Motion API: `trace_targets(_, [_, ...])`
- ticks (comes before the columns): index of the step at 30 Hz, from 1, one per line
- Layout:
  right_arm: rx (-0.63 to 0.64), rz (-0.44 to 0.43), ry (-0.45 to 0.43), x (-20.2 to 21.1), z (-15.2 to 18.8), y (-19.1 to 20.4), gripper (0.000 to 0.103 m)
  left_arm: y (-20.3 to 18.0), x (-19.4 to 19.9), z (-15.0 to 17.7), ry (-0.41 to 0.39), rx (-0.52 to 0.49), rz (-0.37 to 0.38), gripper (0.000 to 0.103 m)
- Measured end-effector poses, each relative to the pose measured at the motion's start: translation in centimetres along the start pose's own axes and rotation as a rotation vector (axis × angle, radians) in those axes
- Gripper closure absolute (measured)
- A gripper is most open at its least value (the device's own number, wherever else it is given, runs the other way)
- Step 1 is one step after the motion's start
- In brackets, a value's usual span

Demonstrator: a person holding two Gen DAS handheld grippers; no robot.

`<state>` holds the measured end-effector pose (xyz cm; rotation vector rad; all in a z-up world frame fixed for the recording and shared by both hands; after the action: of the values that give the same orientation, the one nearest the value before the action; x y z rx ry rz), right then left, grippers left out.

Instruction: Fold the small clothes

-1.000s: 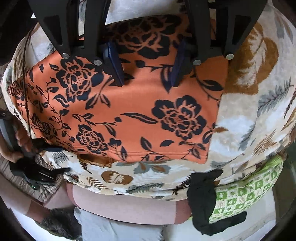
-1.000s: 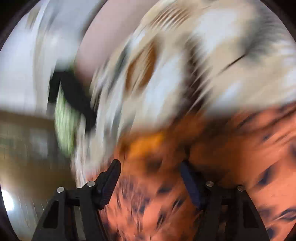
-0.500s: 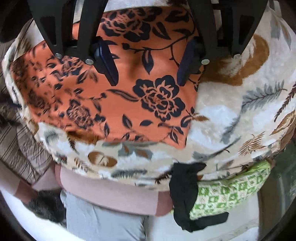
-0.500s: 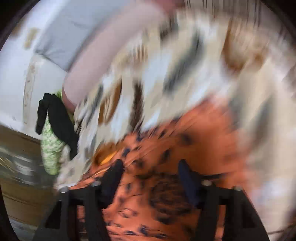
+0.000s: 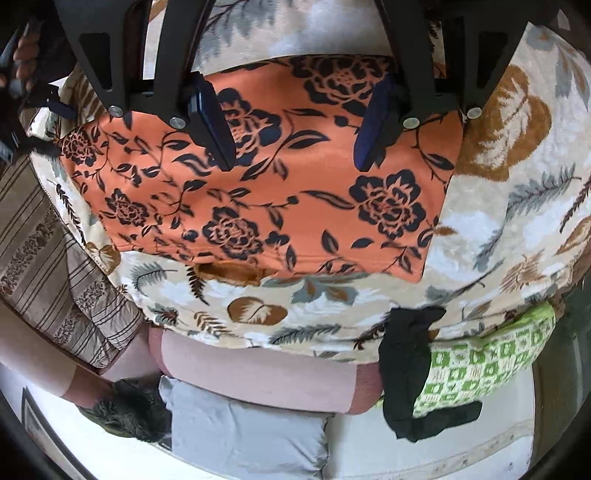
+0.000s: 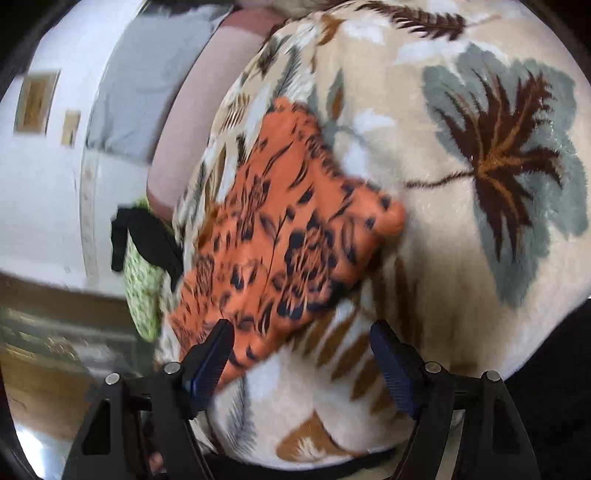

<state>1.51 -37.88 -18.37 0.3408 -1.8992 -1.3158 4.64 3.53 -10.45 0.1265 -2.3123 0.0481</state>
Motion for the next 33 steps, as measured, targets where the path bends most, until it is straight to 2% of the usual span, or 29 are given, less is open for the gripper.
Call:
trace_targets(1, [-0.019, -0.030, -0.013, -0.2, -0.5, -0.2, 0.024, -0.4, 0.0, -0.2, -0.003, -0.004, 0.003, 0.036])
trace_targets(6, [-0.106, -0.045, -0.058, -1.7, -2.0, -1.2, 0.024, -2.3, -0.9, -0.5, 0.005, -0.034, -0.005, 0.036])
trace_targets(10, [-0.076, -0.053, -0.129, -1.0, -3.0, -0.1, 0.025, -3.5, -1.9, -1.3, 0.016, -0.035, -0.008, 0.036])
trace_targets(13, [-0.051, -0.020, -0.102, -1.7, -3.5, 0.2, 0.025, -4.1, -3.0, -1.9, 0.030, -0.020, -0.014, 0.036])
trace_targets(16, [-0.066, -0.025, -0.084, -2.3, -3.4, 0.1, 0.024, -4.7, -3.8, -2.3, 0.042, -0.012, -0.017, 0.036])
trace_targets(19, [0.011, -0.017, -0.091, -2.1, -3.5, 1.3, 0.024, -5.4, -4.9, -2.1, 0.034, -0.040, -0.033, 0.034])
trace_targets(21, [0.042, 0.045, -0.075, -3.1, -3.6, 1.2, 0.026, -6.0, -7.0, -1.5, 0.093, -0.090, -0.074, 0.034])
trace_targets(22, [0.028, 0.062, -0.063, -3.3, -3.7, 0.5, 0.033, -6.5, -9.0, -0.8, 0.170, -0.139, -0.097, 0.034])
trace_targets(24, [0.021, 0.074, -0.066, -3.1, -3.8, 0.6, 0.040, -6.5, -8.5, -1.0, 0.117, -0.143, -0.112, 0.033])
trace_targets(27, [0.086, 0.063, -0.073, -2.6, -3.8, 2.2, 0.041, -6.3, -6.5, -2.0, 0.053, -0.089, -0.048, 0.031])
trace_targets(28, [0.109, 0.069, -0.072, -2.7, -3.8, 2.3, 0.038, -6.4, -6.3, -2.2, 0.033, -0.089, -0.048, 0.028])
trace_targets(29, [0.119, 0.083, -0.064, -3.0, -3.7, 2.3, 0.037, -6.5, -6.7, -2.2, 0.043, -0.097, -0.060, 0.028])
trace_targets(31, [0.096, 0.089, -0.037, -4.0, -3.7, 1.7, 0.035, -6.9, -9.5, -1.0, 0.151, -0.151, -0.095, 0.027])
trace_targets(33, [0.095, 0.094, -0.028, -4.4, -3.6, 1.5, 0.035, -6.8, -9.7, -0.9, 0.129, -0.150, -0.097, 0.025])
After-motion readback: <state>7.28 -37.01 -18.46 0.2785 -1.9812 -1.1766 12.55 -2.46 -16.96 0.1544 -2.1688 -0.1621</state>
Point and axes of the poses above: each gripper's, at about its wrist camera, not at the fingertips, and x roughly against the way its jaws point, y to its left, z to its underside, the point moved 2 cm from there along -x, roughly the way its jaws point, and after that the axes turned 11 degrees about -z, right-handed, at the moved point
